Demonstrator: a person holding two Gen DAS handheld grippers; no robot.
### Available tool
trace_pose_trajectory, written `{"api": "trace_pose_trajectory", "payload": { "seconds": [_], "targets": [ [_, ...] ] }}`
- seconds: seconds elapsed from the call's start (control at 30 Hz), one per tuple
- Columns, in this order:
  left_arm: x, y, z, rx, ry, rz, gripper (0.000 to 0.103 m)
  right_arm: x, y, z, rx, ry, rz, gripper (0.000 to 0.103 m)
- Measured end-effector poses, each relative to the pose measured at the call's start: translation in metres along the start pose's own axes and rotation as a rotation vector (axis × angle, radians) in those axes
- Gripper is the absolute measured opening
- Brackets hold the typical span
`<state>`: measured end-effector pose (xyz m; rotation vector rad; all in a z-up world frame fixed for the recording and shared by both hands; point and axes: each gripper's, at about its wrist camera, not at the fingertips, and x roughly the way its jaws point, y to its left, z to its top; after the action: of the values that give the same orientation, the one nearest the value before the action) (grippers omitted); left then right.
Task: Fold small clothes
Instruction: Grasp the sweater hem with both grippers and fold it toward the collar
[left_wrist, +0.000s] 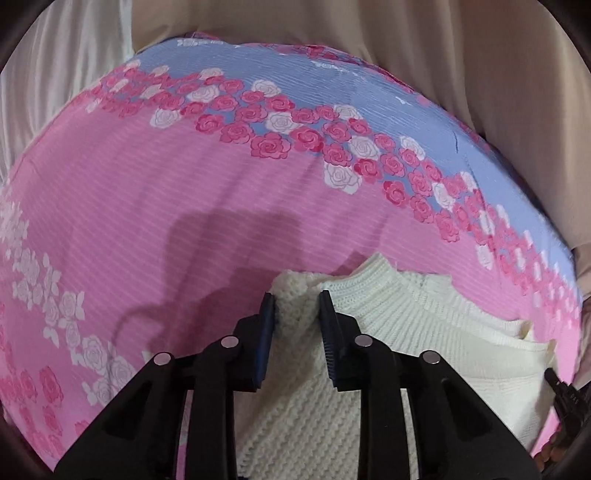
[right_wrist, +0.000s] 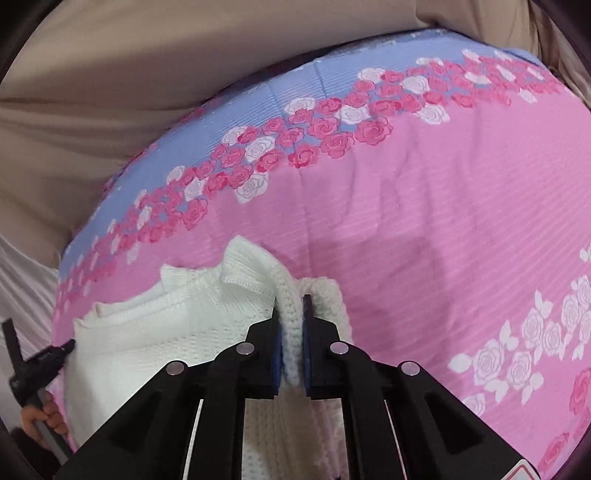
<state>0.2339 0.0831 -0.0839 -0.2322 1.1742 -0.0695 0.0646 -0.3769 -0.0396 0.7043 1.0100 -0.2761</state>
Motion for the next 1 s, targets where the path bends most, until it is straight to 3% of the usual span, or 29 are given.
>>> {"api": "trace_pose_trajectory", "payload": {
  "seconds": [0.1,0.17,0.2,0.27,0.33,0.37,0.43,0.47,0.5,0.53,0.6,0.7,0.83,0.93,1.0],
  "targets": [
    [-0.029,0.011,-0.011,-0.032,-0.042,-0.035,0.034,-0.040,-0.001,-0.015,0.022,-0.068,0.010,0.023],
    [-0.055,0.019,-0.031,-0.015,-0.068,-0.045,0.054,-0.064,-0.007,-0.040,0.023,-0.073,0.000,0.050],
    [-0.064,0.026,-0.045,-0.008,-0.068,-0.051,0.058,-0.072,-0.010,-0.054,0.014,-0.070,-0.010,0.056],
    [-0.077,0.040,-0.076,-0.006,-0.053,-0.056,0.068,-0.084,-0.021,-0.091,-0.004,-0.031,-0.035,0.058],
    [-0.080,0.055,-0.112,-0.029,0.000,-0.057,0.071,-0.085,-0.032,-0.125,0.018,0.033,-0.029,0.059],
    [-0.075,0.063,-0.131,-0.057,0.046,-0.055,0.071,-0.083,-0.037,-0.142,0.038,0.074,-0.006,0.059],
    [-0.065,0.070,-0.149,-0.098,0.091,-0.046,0.061,-0.073,-0.044,-0.165,0.072,0.123,0.017,0.059],
    [-0.062,0.072,-0.154,-0.117,0.092,-0.028,0.050,-0.069,-0.044,-0.170,0.083,0.137,0.029,0.051],
    [-0.065,0.072,-0.153,-0.120,0.076,-0.019,0.031,-0.067,-0.042,-0.172,0.089,0.129,0.033,0.029],
    [-0.067,0.072,-0.150,-0.118,0.082,-0.032,0.024,-0.068,-0.039,-0.169,0.091,0.120,0.053,0.014],
    [-0.074,0.071,-0.139,-0.105,0.088,-0.022,0.017,-0.087,-0.040,-0.157,0.104,0.044,0.046,0.013],
    [-0.086,0.079,-0.135,-0.080,0.070,0.009,0.015,-0.115,-0.061,-0.145,0.113,-0.017,0.003,0.011],
    [-0.066,0.094,-0.151,-0.101,0.099,0.009,0.018,-0.088,-0.092,-0.166,0.105,0.105,-0.035,0.011],
    [-0.074,0.080,-0.151,-0.052,0.069,0.045,0.023,-0.091,-0.083,-0.167,0.118,0.080,-0.021,0.020],
    [-0.089,0.074,-0.147,-0.058,0.050,0.009,0.026,-0.104,-0.073,-0.157,0.128,0.029,-0.035,0.027]
  ]
}}
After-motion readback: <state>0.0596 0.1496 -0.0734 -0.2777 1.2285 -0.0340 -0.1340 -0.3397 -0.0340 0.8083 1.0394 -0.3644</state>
